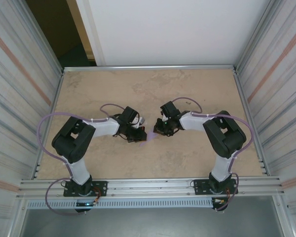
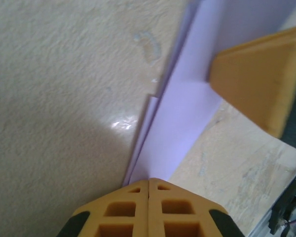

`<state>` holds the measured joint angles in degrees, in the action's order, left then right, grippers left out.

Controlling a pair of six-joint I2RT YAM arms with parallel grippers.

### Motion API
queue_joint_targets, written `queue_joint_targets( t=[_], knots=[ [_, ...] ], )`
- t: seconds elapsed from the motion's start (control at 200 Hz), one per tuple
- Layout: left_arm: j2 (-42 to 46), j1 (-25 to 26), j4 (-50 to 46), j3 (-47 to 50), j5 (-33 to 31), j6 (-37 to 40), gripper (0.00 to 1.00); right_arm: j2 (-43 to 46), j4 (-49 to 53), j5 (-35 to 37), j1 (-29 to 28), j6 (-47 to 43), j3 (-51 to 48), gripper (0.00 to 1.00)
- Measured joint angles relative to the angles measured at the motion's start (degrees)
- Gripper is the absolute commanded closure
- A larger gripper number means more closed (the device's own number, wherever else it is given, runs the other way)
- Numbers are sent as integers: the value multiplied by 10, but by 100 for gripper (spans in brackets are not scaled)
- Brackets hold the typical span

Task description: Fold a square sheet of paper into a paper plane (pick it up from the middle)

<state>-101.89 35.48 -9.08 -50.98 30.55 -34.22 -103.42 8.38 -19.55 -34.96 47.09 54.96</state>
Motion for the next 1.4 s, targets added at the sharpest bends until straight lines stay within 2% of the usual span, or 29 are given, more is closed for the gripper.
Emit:
queue_joint_targets(
  t=[0.21,0.336,0.461,0.857,1.153,1.398],
  knots=[
    [0,0,16,10,0,-2,100,42,-17,2,-3,-26,-11,88],
    [1,0,19,12,0,-1,100,49,-45,2,-26,-28,-11,89],
    [1,0,19,12,0,-1,100,45,-64,2,-40,-26,-16,89],
    [1,0,19,12,-1,-2,100,-2,-74,15,-35,-25,-24,90],
    [1,0,15,13,-1,-4,100,0,-134,-44,21,-27,-64,90],
    [6,0,33,25,-1,-6,100,4,-186,-106,120,-39,-104,90]
  ],
)
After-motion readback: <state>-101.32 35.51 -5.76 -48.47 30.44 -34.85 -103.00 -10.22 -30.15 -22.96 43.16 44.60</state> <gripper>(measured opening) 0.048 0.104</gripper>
